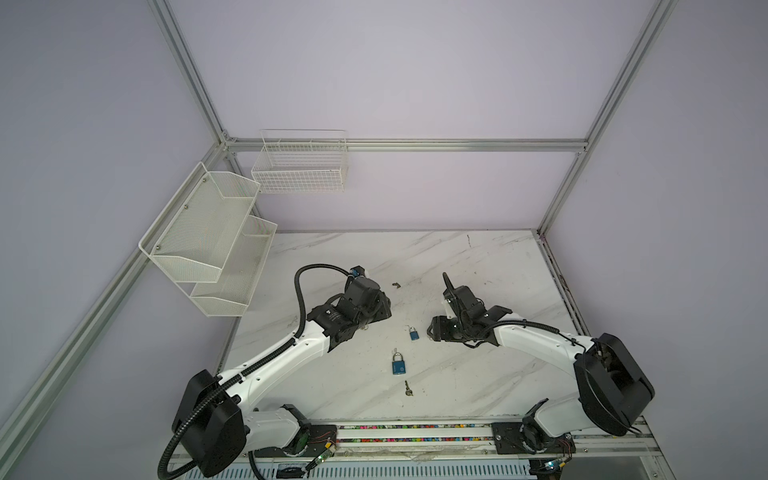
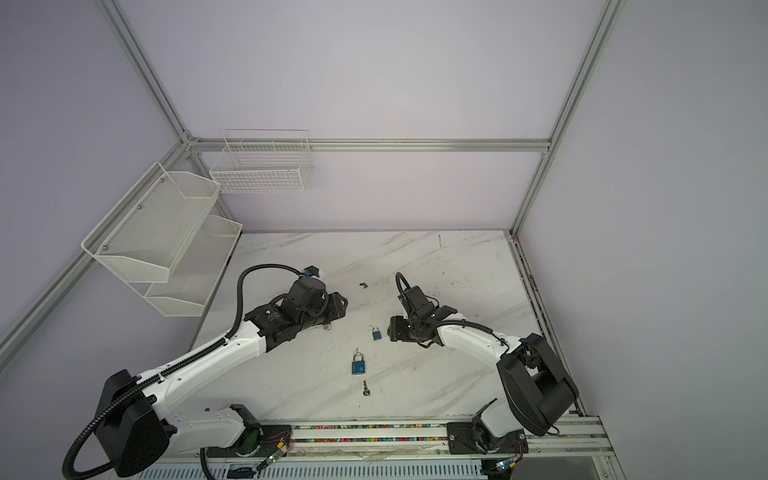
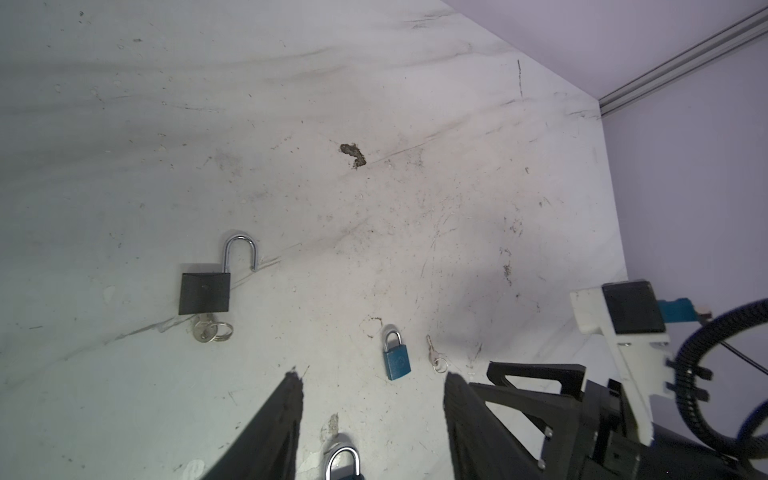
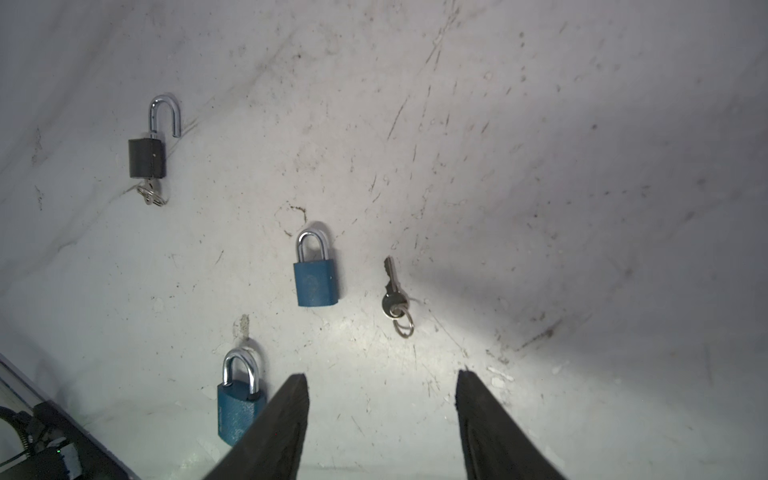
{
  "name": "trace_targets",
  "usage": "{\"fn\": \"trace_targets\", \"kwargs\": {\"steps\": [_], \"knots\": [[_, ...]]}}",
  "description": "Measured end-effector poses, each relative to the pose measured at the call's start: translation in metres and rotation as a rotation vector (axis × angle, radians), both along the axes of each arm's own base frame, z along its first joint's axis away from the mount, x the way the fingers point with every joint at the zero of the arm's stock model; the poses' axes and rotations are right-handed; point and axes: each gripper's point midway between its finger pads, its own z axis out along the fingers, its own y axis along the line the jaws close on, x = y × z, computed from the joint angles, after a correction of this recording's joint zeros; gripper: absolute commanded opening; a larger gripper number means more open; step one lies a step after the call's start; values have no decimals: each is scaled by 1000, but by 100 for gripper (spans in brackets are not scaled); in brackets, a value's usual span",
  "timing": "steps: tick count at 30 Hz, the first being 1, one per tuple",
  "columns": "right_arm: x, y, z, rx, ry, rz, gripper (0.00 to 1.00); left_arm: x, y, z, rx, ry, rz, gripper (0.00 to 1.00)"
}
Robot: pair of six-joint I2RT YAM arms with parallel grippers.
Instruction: Unlock with the key
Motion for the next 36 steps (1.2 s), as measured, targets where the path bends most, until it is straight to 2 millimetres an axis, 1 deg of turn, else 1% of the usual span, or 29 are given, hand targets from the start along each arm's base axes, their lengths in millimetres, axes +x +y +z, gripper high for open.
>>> {"fn": "trace_targets", "kwargs": {"steps": [5, 10, 13, 19, 23, 36], "knots": [[3, 2, -11, -12, 10, 0, 46, -1, -9, 1, -61, -21, 9, 55], [6, 3, -16, -19, 9, 6, 39, 1, -19, 10, -103, -54, 3, 55], [7, 4, -22, -28, 11, 12, 33, 2, -23, 14, -122, -66, 1, 55], [9, 6, -27, -26, 13, 18, 27, 4, -28, 9, -120, -62, -5, 55], [11, 9, -29, -19, 12, 21, 25, 4, -29, 7, -117, -58, -8, 55], [8, 9, -41, -29, 34, 30, 23, 6, -34, 6, -126, -65, -13, 55]]}}
